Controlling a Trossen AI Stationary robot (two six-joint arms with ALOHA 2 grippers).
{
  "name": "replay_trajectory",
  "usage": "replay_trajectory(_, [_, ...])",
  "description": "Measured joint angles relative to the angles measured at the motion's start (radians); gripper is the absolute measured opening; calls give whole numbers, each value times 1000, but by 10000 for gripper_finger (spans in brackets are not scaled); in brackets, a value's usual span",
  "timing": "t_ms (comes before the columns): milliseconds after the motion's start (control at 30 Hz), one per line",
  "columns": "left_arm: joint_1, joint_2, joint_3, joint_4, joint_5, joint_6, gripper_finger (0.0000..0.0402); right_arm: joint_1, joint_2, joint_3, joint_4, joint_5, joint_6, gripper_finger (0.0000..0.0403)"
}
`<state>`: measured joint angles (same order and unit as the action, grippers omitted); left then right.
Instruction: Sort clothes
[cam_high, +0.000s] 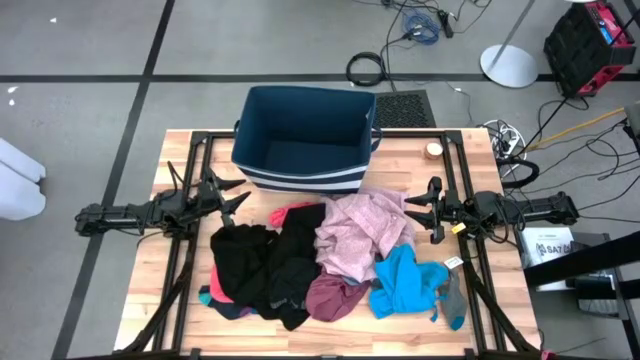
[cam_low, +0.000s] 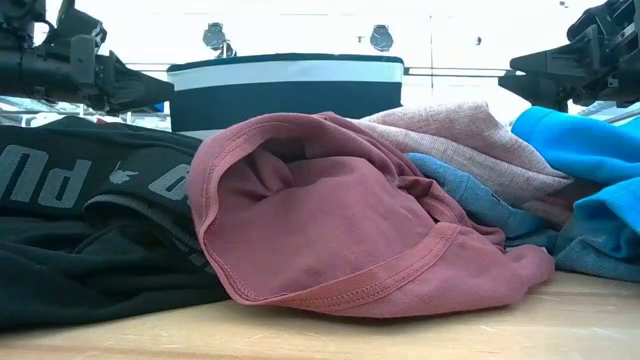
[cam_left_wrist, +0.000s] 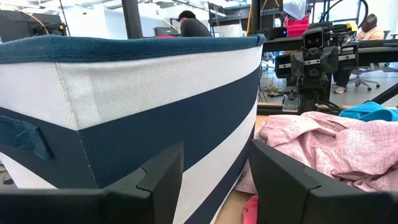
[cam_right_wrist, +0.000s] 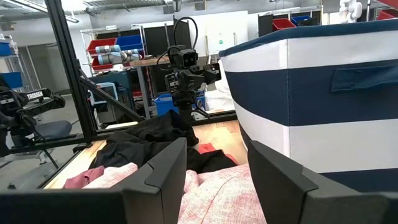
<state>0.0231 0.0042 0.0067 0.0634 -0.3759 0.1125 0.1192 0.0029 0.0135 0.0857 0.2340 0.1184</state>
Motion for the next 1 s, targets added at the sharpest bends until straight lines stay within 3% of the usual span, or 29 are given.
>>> replay_trajectory(1000, [0,0,0,0,0,0,191,0,0,0,25,0,-27,160])
